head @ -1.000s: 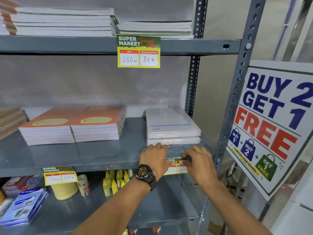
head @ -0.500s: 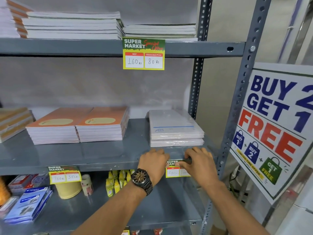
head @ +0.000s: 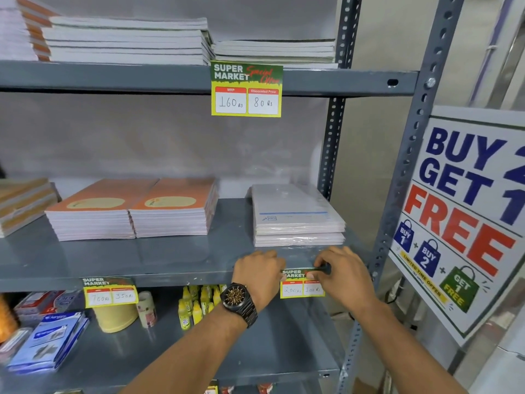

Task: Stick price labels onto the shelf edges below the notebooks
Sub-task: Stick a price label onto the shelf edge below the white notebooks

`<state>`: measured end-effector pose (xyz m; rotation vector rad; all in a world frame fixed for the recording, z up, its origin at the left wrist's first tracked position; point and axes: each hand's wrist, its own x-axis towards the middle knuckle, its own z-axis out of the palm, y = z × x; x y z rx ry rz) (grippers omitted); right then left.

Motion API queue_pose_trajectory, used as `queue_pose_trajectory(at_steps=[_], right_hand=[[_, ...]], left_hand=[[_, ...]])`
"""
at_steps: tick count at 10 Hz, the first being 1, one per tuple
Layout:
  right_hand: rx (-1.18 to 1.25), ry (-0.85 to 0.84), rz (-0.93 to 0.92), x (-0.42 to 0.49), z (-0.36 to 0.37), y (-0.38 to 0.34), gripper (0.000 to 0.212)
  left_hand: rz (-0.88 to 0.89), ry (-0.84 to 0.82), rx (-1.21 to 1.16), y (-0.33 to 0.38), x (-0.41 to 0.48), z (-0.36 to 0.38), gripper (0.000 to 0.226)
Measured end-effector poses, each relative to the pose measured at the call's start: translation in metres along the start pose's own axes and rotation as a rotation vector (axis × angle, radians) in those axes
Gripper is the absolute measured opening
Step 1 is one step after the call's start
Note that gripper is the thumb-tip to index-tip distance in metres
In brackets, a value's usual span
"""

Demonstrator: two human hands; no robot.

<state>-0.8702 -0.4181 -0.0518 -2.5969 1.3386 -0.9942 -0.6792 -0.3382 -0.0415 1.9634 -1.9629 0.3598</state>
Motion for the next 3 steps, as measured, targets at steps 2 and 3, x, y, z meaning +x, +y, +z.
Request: queue_pose_trajectory(at_steps=[2,3], right_hand=[[-0.035,0.014,0.024,-0.009,-0.002,-0.010,0.017],[-0.032,-0.025,0.020,-0.008,-0.009,-0.020,0.013]], left_hand=[[-0.019,-0.031,-0.039,0.001,-0.005,-0.004,0.022],[0.014,-0.087,-0.142,-0.010,-0.016,-0.008,0.037]])
